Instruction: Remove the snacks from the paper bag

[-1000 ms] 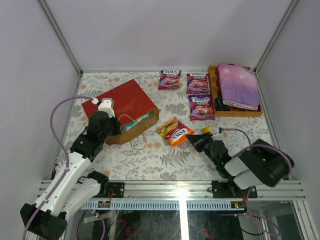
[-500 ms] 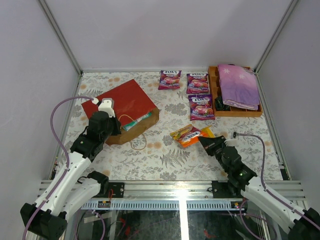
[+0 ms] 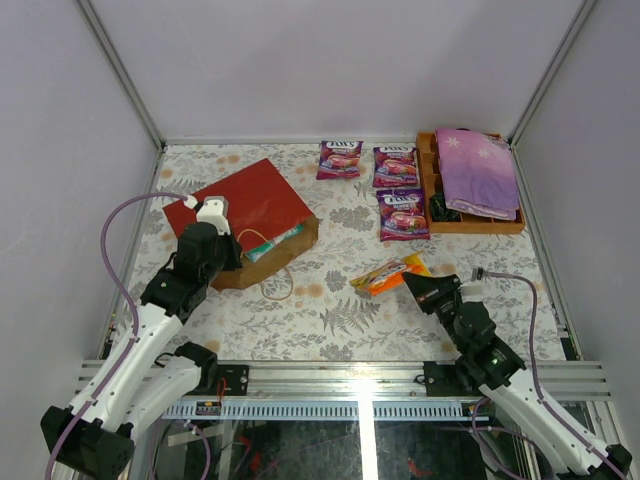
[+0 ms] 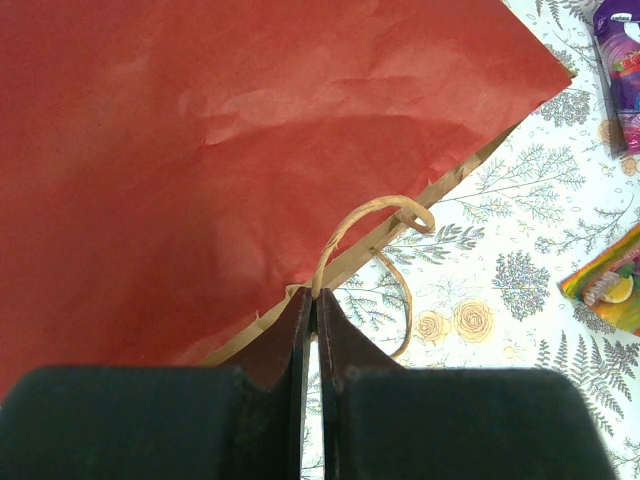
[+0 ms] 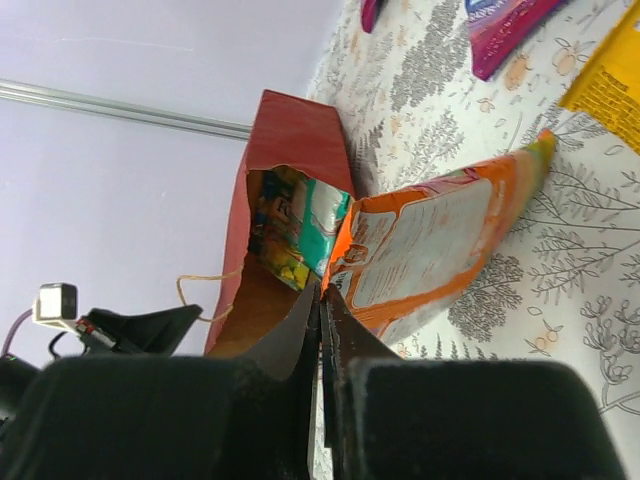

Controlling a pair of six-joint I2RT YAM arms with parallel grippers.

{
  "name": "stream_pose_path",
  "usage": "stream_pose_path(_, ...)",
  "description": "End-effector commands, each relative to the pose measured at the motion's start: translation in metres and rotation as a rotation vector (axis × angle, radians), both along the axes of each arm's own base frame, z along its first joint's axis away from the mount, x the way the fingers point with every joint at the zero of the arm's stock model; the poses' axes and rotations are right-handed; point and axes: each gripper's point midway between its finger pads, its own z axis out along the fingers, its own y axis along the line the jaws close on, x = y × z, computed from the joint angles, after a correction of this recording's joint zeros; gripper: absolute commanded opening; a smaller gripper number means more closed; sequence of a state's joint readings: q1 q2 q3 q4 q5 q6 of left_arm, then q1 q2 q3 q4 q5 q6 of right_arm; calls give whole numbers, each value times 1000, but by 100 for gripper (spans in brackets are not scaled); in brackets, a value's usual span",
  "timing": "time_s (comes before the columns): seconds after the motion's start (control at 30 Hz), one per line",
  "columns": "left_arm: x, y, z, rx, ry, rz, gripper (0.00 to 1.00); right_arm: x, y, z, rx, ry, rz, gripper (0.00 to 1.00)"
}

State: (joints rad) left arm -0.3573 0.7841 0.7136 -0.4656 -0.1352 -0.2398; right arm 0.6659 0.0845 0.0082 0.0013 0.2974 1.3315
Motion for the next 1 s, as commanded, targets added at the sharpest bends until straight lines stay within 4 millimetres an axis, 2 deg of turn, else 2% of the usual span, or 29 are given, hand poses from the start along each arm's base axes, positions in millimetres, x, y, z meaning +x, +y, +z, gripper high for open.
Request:
stream_pose_path(0.0, 3, -4, 7, -27, -21, -10, 0, -21, -25, -111, -248, 250, -25, 0)
stream_pose_path(0.43, 4, -5, 6, -26, -15, -12, 0, -8, -6, -99, -292, 225, 37, 0)
stream_pose_path(0.67, 4, -5, 7, -29, -18, -15, 0, 8, 7, -96, -312, 225, 45, 0)
stream_pose_path(0.97, 3, -7, 8, -36, -22, -22, 0, 36, 35, -89, -266, 230, 53, 0)
